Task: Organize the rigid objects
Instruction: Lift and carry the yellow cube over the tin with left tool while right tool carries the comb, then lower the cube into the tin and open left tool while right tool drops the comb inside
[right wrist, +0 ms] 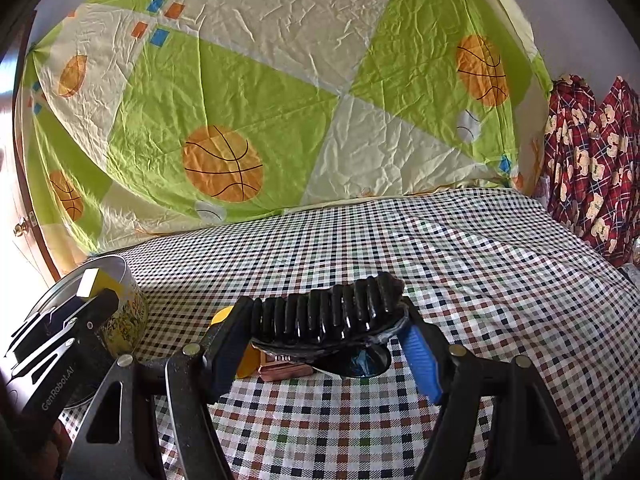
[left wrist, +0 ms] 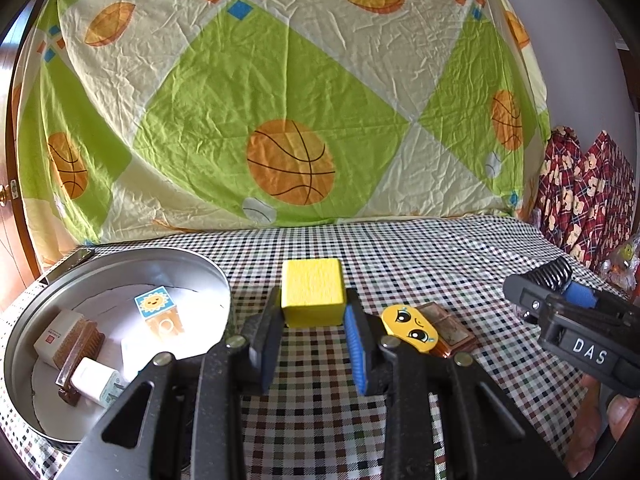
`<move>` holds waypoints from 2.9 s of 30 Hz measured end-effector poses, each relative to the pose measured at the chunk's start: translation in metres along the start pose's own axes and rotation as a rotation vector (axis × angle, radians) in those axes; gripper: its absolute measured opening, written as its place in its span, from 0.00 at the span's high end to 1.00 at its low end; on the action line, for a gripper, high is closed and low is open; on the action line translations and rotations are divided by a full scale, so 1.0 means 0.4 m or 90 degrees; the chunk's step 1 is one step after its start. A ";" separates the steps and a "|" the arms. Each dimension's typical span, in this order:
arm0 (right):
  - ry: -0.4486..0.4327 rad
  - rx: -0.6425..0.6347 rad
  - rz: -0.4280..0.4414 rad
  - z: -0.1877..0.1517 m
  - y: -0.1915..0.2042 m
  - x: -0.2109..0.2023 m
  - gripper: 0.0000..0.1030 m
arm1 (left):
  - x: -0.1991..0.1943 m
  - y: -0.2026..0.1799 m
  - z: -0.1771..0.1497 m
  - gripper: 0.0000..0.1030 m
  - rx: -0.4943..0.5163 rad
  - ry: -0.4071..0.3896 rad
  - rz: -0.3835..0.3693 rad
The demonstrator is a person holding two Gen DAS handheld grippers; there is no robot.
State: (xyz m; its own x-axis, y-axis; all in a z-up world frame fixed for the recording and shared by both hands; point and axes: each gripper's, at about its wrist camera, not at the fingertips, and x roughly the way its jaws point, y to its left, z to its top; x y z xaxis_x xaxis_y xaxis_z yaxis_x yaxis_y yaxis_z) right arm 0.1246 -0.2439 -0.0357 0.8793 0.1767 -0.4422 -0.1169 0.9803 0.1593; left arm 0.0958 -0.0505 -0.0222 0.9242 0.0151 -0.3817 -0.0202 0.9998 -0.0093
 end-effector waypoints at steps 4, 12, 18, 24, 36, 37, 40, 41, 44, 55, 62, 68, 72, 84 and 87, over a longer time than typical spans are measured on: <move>-0.008 0.002 -0.001 0.001 -0.001 -0.005 0.30 | -0.007 0.003 0.000 0.73 -0.003 -0.010 0.003; -0.034 -0.011 -0.009 0.000 0.014 -0.022 0.30 | -0.026 0.011 0.000 0.73 -0.011 -0.034 0.011; -0.046 -0.016 -0.004 -0.003 0.020 -0.030 0.30 | -0.037 0.017 -0.002 0.73 -0.015 -0.047 0.015; -0.052 -0.018 -0.001 -0.003 0.024 -0.031 0.30 | -0.049 0.023 -0.002 0.73 -0.019 -0.061 0.022; -0.059 -0.026 0.028 -0.006 0.066 -0.024 0.30 | -0.063 0.075 -0.004 0.73 -0.045 -0.077 0.048; -0.058 -0.027 0.032 -0.006 0.072 -0.023 0.30 | -0.064 0.081 -0.004 0.73 -0.047 -0.077 0.049; -0.057 -0.033 0.043 -0.008 0.092 -0.019 0.30 | -0.071 0.102 -0.007 0.73 -0.055 -0.082 0.058; -0.057 -0.035 0.047 -0.009 0.099 -0.018 0.30 | -0.074 0.108 -0.007 0.73 -0.058 -0.085 0.060; -0.055 -0.042 0.057 -0.013 0.123 -0.014 0.30 | -0.081 0.125 -0.009 0.73 -0.061 -0.089 0.068; -0.058 -0.066 0.090 -0.028 0.212 -0.006 0.30 | -0.094 0.187 -0.017 0.73 -0.082 -0.091 0.086; -0.060 -0.083 0.108 -0.037 0.261 -0.005 0.30 | -0.102 0.213 -0.021 0.73 -0.089 -0.095 0.092; -0.060 -0.093 0.121 -0.043 0.292 -0.006 0.30 | -0.109 0.233 -0.023 0.73 -0.095 -0.100 0.099; -0.058 -0.100 0.128 -0.046 0.312 -0.005 0.30 | -0.114 0.250 -0.024 0.73 -0.095 -0.101 0.113; -0.059 -0.114 0.151 -0.054 0.362 -0.008 0.30 | -0.126 0.302 -0.028 0.73 -0.107 -0.100 0.130; -0.058 -0.115 0.156 -0.055 0.372 -0.006 0.30 | -0.131 0.314 -0.030 0.73 -0.109 -0.101 0.135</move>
State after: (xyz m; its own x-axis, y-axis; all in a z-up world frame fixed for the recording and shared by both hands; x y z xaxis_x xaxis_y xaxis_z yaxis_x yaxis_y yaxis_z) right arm 0.0948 -0.0965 -0.0302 0.8517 0.4092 -0.3272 -0.4036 0.9107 0.0883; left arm 0.0401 0.0739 -0.0145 0.9401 0.2388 -0.2434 -0.2703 0.9570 -0.1050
